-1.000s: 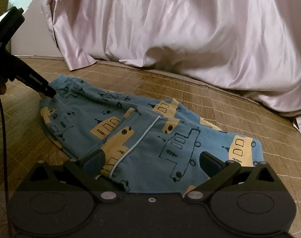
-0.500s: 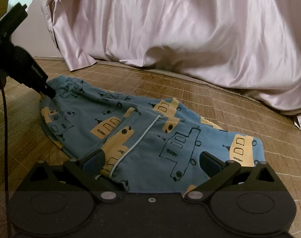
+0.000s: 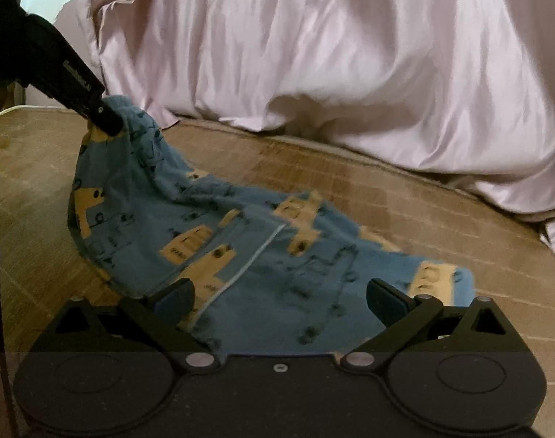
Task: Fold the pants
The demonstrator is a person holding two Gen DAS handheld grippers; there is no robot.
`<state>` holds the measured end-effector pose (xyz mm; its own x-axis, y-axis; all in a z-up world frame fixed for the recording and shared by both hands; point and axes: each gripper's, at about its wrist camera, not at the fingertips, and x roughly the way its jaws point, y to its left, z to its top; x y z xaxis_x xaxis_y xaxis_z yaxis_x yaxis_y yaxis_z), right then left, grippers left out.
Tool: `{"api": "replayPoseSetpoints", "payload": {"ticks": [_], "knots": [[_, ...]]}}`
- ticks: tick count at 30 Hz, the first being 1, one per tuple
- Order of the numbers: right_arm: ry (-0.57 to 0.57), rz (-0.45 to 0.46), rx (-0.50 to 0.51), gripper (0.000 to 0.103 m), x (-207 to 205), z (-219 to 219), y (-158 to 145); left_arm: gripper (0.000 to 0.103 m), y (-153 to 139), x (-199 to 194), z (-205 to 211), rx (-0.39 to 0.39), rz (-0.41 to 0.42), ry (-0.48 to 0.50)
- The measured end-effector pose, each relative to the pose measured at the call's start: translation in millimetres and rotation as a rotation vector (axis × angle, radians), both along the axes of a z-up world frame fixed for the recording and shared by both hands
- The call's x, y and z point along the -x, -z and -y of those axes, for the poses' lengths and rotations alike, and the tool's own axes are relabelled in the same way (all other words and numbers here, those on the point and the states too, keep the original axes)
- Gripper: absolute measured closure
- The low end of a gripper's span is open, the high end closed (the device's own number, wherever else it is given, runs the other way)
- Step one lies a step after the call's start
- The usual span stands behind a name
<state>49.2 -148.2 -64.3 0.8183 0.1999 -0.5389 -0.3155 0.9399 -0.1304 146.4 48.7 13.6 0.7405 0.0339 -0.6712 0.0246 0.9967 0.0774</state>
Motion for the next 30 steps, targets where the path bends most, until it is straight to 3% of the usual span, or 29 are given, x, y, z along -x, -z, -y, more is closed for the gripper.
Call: {"api": "replayPoseSetpoints", "payload": {"ticks": [5, 11, 19, 23, 25, 27, 30], "knots": [[0.025, -0.016, -0.081, 0.003, 0, 56, -29, 0.088, -30, 9, 47, -0.012, 0.05, 0.149], [0.166, 0.018, -0.089, 0.003, 5, 130, -51, 0.088, -52, 23, 127, -0.051, 0.085, 0.362], [0.324, 0.01, -0.142, 0.003, 0, 208, -43, 0.086, -21, 28, 242, -0.078, 0.082, 0.674], [0.394, -0.031, -0.205, 0.003, -4, 232, -30, 0.067, 22, 23, 289, -0.195, -0.006, 0.795], [0.406, -0.048, -0.236, 0.003, -6, 236, -25, 0.067, 37, 26, 296, -0.249, -0.007, 0.802], [0.395, -0.051, -0.254, 0.003, -6, 235, -23, 0.054, 39, 30, 289, -0.247, 0.006, 0.795], [0.34, -0.053, -0.295, 0.007, -6, 226, -26, 0.046, 31, 34, 265, -0.169, 0.017, 0.752]]}}
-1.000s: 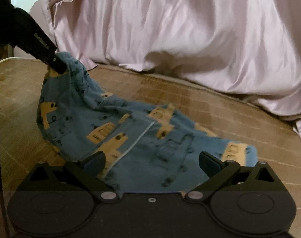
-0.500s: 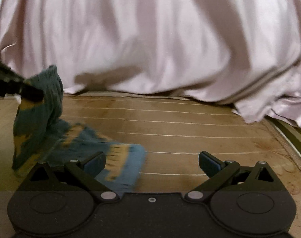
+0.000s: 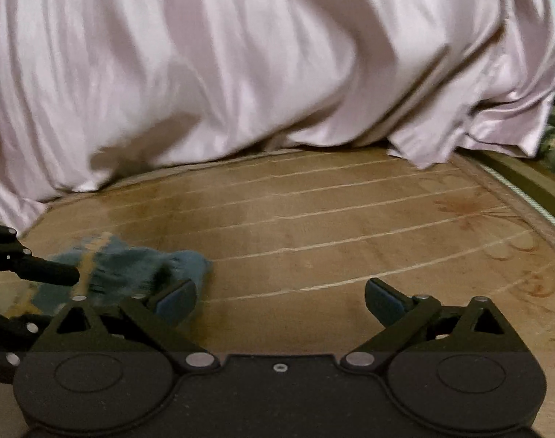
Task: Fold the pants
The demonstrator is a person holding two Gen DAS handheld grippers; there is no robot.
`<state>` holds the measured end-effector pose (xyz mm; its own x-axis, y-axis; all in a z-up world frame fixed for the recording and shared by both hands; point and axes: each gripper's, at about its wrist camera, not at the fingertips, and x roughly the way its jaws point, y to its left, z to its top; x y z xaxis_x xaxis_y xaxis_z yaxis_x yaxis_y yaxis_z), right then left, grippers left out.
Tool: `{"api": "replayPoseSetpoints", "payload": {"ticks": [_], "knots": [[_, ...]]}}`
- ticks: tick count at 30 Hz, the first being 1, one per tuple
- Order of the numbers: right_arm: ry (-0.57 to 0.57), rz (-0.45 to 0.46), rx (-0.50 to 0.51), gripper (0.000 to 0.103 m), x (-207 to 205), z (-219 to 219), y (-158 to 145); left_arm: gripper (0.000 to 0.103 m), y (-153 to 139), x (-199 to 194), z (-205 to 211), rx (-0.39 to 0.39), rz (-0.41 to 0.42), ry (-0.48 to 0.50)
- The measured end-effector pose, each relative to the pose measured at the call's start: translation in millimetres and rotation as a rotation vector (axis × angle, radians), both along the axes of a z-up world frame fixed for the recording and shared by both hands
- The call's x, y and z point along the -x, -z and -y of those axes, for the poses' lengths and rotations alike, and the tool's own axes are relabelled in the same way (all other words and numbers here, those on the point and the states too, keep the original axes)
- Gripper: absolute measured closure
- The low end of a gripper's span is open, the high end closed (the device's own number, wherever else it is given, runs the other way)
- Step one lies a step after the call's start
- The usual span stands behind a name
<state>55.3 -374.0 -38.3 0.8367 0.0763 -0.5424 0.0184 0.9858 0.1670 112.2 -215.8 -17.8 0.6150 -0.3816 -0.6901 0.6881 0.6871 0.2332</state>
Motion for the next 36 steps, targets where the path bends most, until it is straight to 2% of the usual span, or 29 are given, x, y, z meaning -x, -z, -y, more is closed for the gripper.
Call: {"api": "replayPoseSetpoints", "payload": {"ticks": [3, 5, 8, 10, 11, 12, 14, 16, 18, 19, 20, 21, 23, 25, 27, 28, 32, 36], "knots": [[-0.078, -0.005, -0.087, 0.015, -3, -13, -2, 0.035, -9, 1, -29, 0.09, -0.023, -0.033], [-0.118, -0.02, -0.148, 0.019, -6, -22, -1, 0.035, -4, -2, -41, 0.071, -0.054, -0.051], [-0.143, -0.052, -0.194, 0.021, -12, -42, 4, 0.038, 14, -10, -52, 0.014, -0.149, -0.026], [-0.136, -0.101, -0.142, 0.028, -18, -57, 9, 0.038, 25, -12, -57, -0.017, -0.168, -0.007], [-0.124, -0.145, -0.081, 0.03, -20, -64, 12, 0.037, 31, -11, -60, -0.029, -0.172, 0.006], [-0.101, -0.191, 0.021, 0.03, -20, -71, 15, 0.036, 34, -11, -62, -0.036, -0.171, 0.013], [-0.052, -0.213, 0.129, 0.027, -13, -73, 15, 0.034, 36, -9, -66, -0.029, -0.178, 0.02], [-0.009, -0.201, 0.19, 0.025, -7, -70, 7, 0.032, 29, -6, -73, 0.006, -0.195, 0.03], [0.017, -0.126, 0.195, 0.021, -1, -68, -4, 0.031, 15, -4, -86, 0.081, -0.162, 0.025], [0.025, -0.076, 0.177, 0.016, -1, -69, -8, 0.029, 7, -2, -94, 0.12, -0.104, -0.016], [0.036, -0.026, 0.159, 0.01, -3, -71, -10, 0.022, 1, -5, -99, 0.149, -0.035, -0.081], [0.043, 0.03, 0.145, 0.008, -7, -76, -11, 0.01, -5, -11, -103, 0.163, 0.033, -0.159], [0.035, 0.084, 0.156, 0.005, -24, -87, -7, 0.007, -10, -35, -110, 0.171, 0.121, -0.326], [-0.018, 0.056, 0.193, 0.006, -46, -101, 4, 0.008, -6, -62, -117, 0.187, 0.081, -0.432], [-0.051, 0.021, 0.247, 0.009, -58, -111, 17, 0.013, 8, -85, -122, 0.179, -0.02, -0.481], [-0.044, 0.008, 0.271, 0.009, -59, -114, 23, 0.013, 16, -92, -123, 0.15, -0.045, -0.491], [-0.027, 0.0, 0.226, 0.007, -55, -108, 33, 0.009, 31, -87, -130, 0.136, -0.012, -0.464], [0.009, -0.006, 0.235, 0.005, -56, -101, 34, 0.008, 32, -89, -125, 0.117, -0.021, -0.451]]}}
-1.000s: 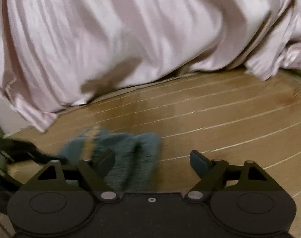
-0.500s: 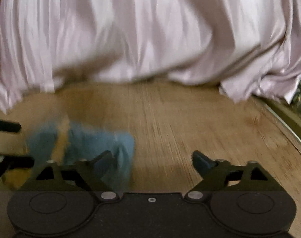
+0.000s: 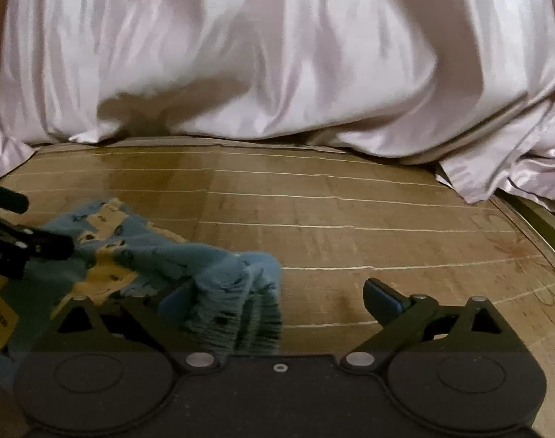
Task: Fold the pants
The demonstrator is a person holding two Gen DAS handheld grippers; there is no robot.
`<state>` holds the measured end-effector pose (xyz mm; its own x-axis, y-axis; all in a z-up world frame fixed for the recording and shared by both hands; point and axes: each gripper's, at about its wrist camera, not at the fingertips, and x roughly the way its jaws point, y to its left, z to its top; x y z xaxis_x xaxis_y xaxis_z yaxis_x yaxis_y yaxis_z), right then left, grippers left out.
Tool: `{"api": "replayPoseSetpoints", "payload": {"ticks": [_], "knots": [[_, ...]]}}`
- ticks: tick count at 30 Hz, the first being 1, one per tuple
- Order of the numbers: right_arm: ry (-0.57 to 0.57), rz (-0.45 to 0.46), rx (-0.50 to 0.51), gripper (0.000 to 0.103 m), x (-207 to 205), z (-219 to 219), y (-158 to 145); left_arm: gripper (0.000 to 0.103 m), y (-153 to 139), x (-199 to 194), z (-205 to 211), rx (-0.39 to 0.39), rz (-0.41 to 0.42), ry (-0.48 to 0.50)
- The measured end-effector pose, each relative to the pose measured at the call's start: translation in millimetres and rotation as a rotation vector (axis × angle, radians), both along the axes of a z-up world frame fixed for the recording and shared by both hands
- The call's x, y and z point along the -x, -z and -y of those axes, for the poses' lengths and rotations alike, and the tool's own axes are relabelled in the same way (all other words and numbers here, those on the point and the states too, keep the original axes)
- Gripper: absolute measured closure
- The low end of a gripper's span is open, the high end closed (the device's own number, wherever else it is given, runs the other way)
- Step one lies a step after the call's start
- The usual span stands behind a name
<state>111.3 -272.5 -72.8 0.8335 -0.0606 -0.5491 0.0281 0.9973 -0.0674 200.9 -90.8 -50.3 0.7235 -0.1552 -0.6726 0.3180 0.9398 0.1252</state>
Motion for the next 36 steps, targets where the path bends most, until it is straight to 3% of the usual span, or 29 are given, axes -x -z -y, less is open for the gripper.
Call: {"api": "replayPoseSetpoints", "payload": {"ticks": [7, 13, 16, 19, 24, 33, 36], "knots": [[0.047, 0.062, 0.045, 0.006, 11, 1, -33, 0.007, -8, 5, 3, -0.031, -0.004, 0.004], [0.071, -0.028, 0.216, 0.008, 3, -2, -10, 0.006, -14, 19, 6, -0.077, -0.003, 0.029], [0.084, -0.018, 0.285, 0.009, 10, -5, -11, 0.006, -10, 28, 8, -0.141, 0.008, 0.037], [0.072, 0.001, 0.254, 0.009, 26, -8, -25, 0.006, -11, 35, 6, -0.147, 0.009, 0.022], [-0.005, -0.059, 0.067, 0.007, 51, -11, -37, 0.005, -20, 48, 0, -0.113, -0.007, 0.001], [-0.024, -0.237, 0.112, 0.007, 56, -16, -13, 0.004, -14, 64, -7, -0.108, -0.048, -0.015], [-0.031, -0.25, 0.096, 0.007, 57, -12, -11, 0.003, -11, 66, -8, -0.114, -0.065, -0.013]]}}
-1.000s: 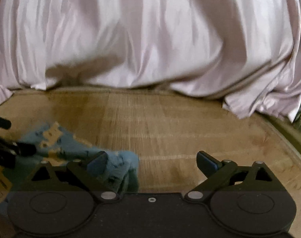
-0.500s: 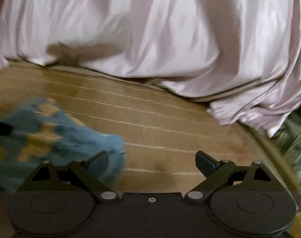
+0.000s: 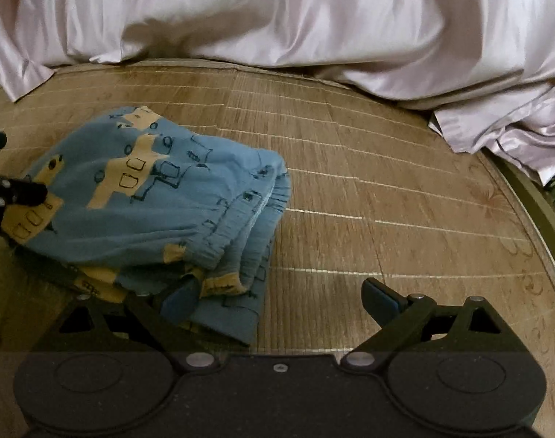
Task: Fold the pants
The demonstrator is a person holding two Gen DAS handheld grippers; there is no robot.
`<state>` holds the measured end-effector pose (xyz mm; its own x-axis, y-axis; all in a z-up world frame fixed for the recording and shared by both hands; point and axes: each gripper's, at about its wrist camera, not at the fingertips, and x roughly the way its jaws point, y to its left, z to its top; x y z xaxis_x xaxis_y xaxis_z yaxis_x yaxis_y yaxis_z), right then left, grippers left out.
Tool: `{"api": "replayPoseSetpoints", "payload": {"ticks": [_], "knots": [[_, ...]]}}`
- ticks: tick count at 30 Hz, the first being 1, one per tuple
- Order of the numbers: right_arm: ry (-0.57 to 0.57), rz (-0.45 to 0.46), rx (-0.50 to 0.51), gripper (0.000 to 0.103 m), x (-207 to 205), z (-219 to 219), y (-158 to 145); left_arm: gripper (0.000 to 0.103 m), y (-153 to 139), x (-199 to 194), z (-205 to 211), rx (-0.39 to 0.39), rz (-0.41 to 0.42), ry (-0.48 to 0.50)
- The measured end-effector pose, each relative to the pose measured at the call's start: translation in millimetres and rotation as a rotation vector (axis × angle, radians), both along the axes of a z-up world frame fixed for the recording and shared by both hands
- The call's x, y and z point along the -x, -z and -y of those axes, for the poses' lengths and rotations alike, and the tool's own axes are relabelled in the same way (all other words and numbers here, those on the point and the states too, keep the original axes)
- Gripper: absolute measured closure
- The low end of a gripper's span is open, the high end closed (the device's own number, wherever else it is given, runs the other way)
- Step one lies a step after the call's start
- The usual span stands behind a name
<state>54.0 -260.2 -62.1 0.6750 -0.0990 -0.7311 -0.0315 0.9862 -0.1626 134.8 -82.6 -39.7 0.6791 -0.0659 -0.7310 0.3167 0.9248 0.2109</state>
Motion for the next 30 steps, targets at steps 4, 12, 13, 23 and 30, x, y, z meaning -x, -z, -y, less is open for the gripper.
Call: {"api": "replayPoseSetpoints", "payload": {"ticks": [4, 12, 13, 23, 30], "knots": [[0.0, 0.04, -0.003, 0.007, 1, 2, -14, 0.002, 1, 6, -5, -0.001, -0.009, 0.005], [0.038, 0.151, -0.124, 0.001, -1, 12, -26, 0.001, 4, 9, -8, -0.01, -0.036, 0.005], [0.044, 0.142, -0.117, 0.001, -4, 13, -22, 0.001, 4, 9, -7, -0.009, -0.04, 0.002], [-0.08, 0.056, -0.051, 0.001, -6, 27, -13, 0.001, 1, 6, -16, 0.051, -0.089, -0.029], [-0.132, 0.189, -0.351, 0.001, -8, 75, -24, 0.0, -11, 0, -37, 0.317, -0.171, 0.055]]}}
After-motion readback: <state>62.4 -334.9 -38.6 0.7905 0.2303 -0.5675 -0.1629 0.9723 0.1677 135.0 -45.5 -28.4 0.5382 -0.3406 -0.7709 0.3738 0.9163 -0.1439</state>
